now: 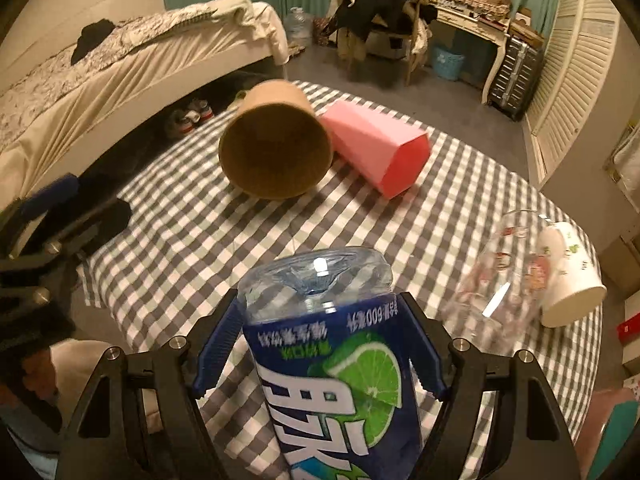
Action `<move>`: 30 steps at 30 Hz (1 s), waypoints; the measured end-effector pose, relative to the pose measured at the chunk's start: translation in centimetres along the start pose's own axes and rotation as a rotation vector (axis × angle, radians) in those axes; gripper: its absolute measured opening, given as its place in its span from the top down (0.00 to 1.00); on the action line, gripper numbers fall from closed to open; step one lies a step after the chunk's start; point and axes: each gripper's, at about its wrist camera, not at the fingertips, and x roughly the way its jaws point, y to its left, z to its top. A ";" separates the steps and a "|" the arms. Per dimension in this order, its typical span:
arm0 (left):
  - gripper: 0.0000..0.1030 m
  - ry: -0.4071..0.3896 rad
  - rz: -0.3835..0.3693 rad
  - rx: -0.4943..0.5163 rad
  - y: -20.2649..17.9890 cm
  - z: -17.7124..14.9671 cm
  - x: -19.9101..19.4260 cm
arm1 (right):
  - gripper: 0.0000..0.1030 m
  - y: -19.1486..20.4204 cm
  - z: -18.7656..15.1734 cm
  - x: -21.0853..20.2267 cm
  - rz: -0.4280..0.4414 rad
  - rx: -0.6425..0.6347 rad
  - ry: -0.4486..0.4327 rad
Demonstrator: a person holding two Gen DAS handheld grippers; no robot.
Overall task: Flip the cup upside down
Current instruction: 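Carry the held bottle with the right tool toward the left tool, then grasp the bottle with the left tool while the right tool releases it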
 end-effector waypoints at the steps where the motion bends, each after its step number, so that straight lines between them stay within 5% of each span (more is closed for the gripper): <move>1: 0.02 0.001 0.003 -0.004 0.1 0.0 0.0 | 0.26 0.1 0.0 0.2 -0.001 -0.006 -0.003; 5: 0.02 0.003 0.008 -0.001 0.1 0.1 -0.1 | 0.16 -0.3 -0.1 0.0 -0.010 0.003 -0.034; 10: 0.02 0.051 -0.020 0.046 -1.6 -0.2 0.0 | 0.08 -2.2 0.0 -5.3 -0.021 0.042 -0.132; 19: 0.02 0.155 -0.129 0.013 -8.1 2.1 -0.6 | 0.08 -8.7 -2.3 -12.2 -0.246 0.154 -0.202; 25: 0.02 0.207 -0.118 -0.040 -11.9 3.8 0.6 | 0.08 -13.5 -5.5 -12.9 -0.250 0.281 -0.249; 30: 0.02 0.228 -0.025 0.016 -15.3 3.8 2.4 | 0.08 -16.3 -6.9 -11.4 -0.235 0.348 -0.201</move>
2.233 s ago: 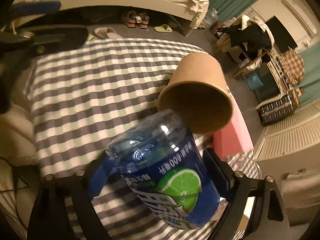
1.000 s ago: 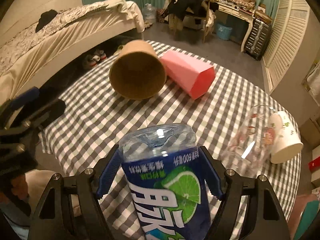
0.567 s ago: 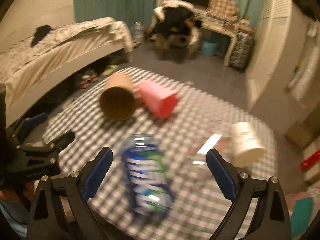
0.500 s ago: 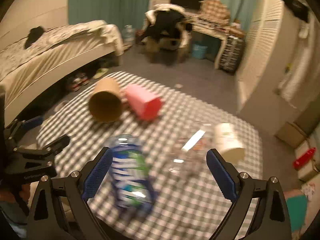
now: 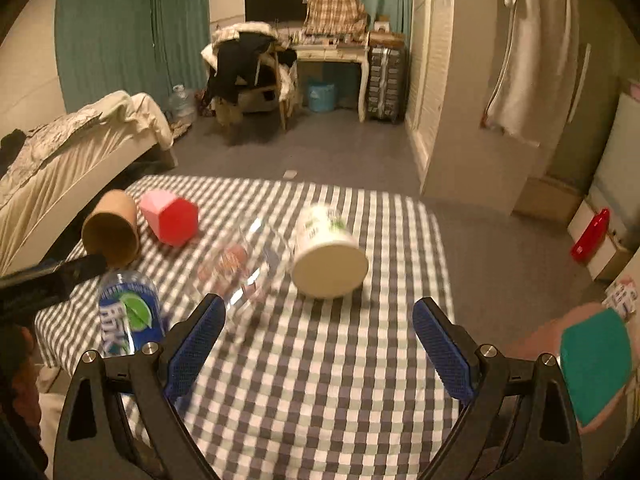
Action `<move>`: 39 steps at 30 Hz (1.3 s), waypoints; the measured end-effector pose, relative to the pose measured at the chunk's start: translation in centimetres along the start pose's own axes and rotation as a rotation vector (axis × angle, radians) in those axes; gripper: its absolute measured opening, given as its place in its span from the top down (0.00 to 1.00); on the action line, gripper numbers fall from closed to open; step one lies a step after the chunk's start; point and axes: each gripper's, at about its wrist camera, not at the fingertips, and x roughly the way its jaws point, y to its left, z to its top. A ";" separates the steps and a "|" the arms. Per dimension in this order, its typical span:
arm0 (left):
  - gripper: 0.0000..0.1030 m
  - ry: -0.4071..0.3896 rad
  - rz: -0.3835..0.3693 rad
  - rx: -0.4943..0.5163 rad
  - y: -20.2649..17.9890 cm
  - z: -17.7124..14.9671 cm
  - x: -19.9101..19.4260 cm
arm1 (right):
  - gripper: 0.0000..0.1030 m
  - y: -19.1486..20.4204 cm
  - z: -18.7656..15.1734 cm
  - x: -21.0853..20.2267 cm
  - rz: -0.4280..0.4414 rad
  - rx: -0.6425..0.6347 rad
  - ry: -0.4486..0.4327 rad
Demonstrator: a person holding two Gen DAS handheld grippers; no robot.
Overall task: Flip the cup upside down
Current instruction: 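Grasp the bottle with the left tool while the right tool releases it, then rotate the held bottle upright with the left tool above the table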
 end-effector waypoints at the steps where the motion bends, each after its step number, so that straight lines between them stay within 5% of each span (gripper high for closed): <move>1: 0.02 0.014 0.023 0.013 -0.6 -0.2 0.6 | 0.08 -0.2 -0.3 0.3 -0.001 0.002 0.008; 9: 0.02 0.110 0.072 -0.036 -0.4 -1.5 3.8 | 0.08 -1.8 -0.5 0.2 -0.093 0.018 -0.001; 16: 0.04 0.292 -0.081 -0.121 0.7 -2.4 6.8 | 0.08 -1.8 -0.5 0.0 -0.102 0.007 -0.008; 19: 0.19 0.305 -0.116 -0.127 0.7 -2.6 6.9 | 0.08 -2.0 -0.5 -0.4 -0.089 0.019 -0.020; 21: 0.19 0.297 -0.117 -0.115 0.5 -2.4 6.3 | 0.08 -2.3 -0.5 -0.8 -0.080 0.029 -0.028; 30: 0.20 0.103 -0.097 0.015 -0.9 -0.2 2.2 | 0.08 -2.6 -0.6 -1.5 -0.082 0.044 -0.042; 39: 0.27 -0.249 0.107 0.251 -3.5 -1.1 3.2 | 0.08 -2.5 -0.8 -1.6 -0.090 0.041 -0.041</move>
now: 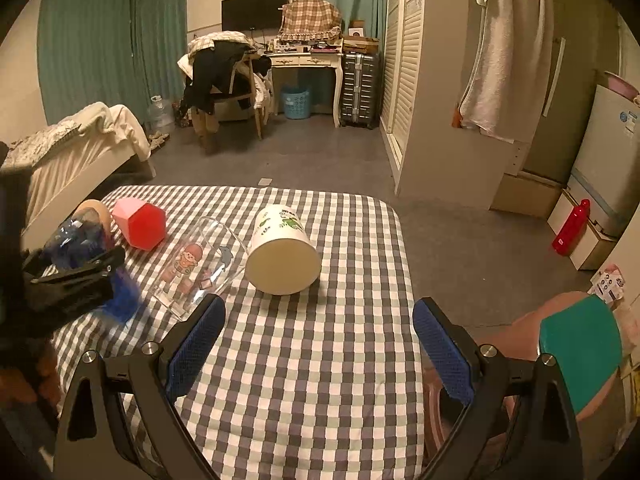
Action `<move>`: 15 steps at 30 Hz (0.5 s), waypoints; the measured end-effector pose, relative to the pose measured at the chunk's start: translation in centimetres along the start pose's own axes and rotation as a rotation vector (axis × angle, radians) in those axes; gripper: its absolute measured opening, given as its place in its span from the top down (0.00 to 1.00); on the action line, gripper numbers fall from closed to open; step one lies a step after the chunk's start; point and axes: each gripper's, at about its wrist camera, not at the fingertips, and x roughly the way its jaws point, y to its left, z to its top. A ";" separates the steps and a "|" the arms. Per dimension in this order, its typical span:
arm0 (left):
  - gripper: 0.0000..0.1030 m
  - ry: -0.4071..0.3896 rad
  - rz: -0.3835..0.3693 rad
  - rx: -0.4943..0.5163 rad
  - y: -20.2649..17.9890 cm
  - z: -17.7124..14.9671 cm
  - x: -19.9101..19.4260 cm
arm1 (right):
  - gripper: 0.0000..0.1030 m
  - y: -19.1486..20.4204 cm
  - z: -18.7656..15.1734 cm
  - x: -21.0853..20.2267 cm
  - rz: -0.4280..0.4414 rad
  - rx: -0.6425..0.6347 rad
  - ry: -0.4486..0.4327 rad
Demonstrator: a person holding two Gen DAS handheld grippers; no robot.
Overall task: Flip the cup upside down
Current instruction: 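Rotate the held bottle upright with the left tool above the table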
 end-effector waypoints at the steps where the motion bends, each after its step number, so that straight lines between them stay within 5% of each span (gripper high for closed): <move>1: 0.29 -0.014 -0.010 0.006 -0.2 -0.4 0.1 | 0.08 0.0 0.0 0.0 -0.004 0.001 0.002; 6: 0.29 -0.027 -0.021 0.018 -0.9 -0.7 0.0 | 0.08 -0.2 0.1 0.5 -0.012 0.017 0.009; 15: 0.29 -0.014 -0.153 -0.063 1.4 -1.2 -3.9 | 0.08 1.1 0.4 0.9 0.001 -0.009 0.006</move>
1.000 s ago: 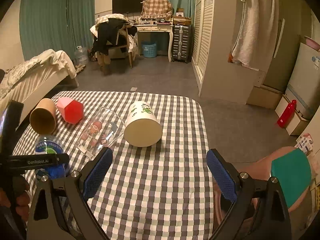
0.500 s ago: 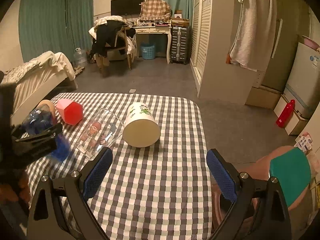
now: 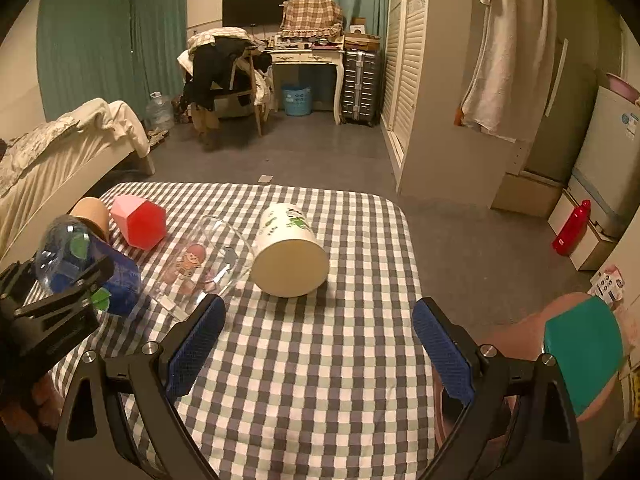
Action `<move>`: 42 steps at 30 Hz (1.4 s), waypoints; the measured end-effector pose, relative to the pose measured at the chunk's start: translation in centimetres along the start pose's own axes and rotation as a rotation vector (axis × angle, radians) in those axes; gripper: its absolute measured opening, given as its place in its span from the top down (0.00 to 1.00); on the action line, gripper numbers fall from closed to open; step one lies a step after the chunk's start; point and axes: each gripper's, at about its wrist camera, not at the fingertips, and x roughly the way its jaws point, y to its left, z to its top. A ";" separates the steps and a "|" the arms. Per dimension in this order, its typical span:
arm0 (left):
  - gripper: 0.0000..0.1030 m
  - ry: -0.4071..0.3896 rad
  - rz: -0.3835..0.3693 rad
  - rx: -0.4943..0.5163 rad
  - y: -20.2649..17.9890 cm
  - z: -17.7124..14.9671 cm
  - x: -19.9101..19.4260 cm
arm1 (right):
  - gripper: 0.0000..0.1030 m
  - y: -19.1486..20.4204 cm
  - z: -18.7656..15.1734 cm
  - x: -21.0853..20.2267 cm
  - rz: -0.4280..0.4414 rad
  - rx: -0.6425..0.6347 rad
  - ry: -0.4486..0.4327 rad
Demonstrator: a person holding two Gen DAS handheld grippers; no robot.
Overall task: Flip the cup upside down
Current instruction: 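Rotate the held bottle upright with the left tool above the table, then lower the bottle onto the table standing and open the left tool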
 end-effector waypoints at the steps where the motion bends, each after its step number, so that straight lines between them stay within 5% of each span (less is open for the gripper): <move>1: 0.29 0.001 -0.019 0.001 0.0 -0.3 -0.6 | 0.08 0.1 0.0 0.0 0.001 -0.002 -0.001; 12: 0.29 0.069 -0.019 0.019 -0.6 -2.1 -0.2 | 0.08 0.4 -0.2 0.1 -0.010 -0.019 -0.001; 36: 0.29 0.021 -0.014 0.020 0.2 -1.5 2.0 | 0.08 0.0 -0.2 0.1 -0.005 -0.004 -0.002; 39: 0.28 0.009 -0.018 0.026 0.1 -1.6 1.7 | 0.08 -0.2 -0.3 0.0 0.000 0.000 -0.006; 42: 0.13 -0.005 -0.022 0.018 0.1 -1.7 1.2 | 0.08 -0.4 -0.3 -0.2 0.006 0.006 -0.015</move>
